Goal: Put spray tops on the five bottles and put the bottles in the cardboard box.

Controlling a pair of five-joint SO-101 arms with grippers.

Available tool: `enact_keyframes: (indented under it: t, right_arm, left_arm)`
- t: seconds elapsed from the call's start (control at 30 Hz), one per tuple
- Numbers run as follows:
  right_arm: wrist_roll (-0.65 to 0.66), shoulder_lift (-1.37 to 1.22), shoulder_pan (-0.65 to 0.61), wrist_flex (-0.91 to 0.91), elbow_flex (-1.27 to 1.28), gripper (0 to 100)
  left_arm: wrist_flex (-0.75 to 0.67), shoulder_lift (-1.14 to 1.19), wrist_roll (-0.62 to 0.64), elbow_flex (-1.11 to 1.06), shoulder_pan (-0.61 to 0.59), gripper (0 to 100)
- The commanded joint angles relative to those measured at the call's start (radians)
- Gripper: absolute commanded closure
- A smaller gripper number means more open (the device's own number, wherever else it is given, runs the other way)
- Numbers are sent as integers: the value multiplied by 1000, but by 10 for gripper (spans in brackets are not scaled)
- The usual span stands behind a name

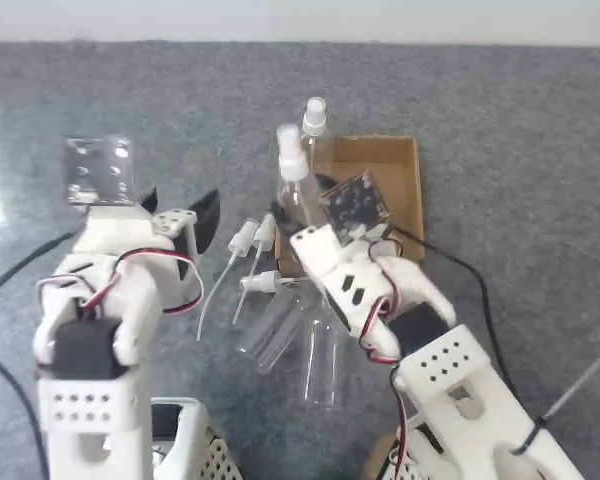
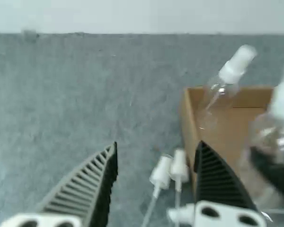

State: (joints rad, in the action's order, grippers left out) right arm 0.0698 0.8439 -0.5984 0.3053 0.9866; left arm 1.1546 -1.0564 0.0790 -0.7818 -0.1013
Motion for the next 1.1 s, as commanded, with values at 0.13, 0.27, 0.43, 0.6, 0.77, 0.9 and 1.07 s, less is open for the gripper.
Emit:
enact_keyframes:
  t: [0.13, 0.27, 0.43, 0.6, 0.77, 0.9, 1.07]
  right_arm:
    - [-12, -171, 12, 99, -315, 993]
    - [-18, -286, 8, 101, -408, 993]
    - [-95, -329, -8, 180, -491, 993]
    - [-95, -275, -82, 344, -523, 993]
    - [-97, -174, -94, 435, -520, 993]
    - [-92, -137, -88, 466, -514, 993]
    - [-91, -133, -87, 470, -479, 993]
  left_arm:
    - [-126, -31, -43, -183, 150, 753]
    - [-118, -143, -40, -223, 161, 704]
    - [-189, -296, -46, -372, 210, 690]
    - [-262, -310, -81, -438, 232, 691]
    - [-267, -270, -81, -432, 232, 691]
    - [-265, -267, -81, -432, 232, 691]
    - [-264, -267, -81, -435, 232, 691]
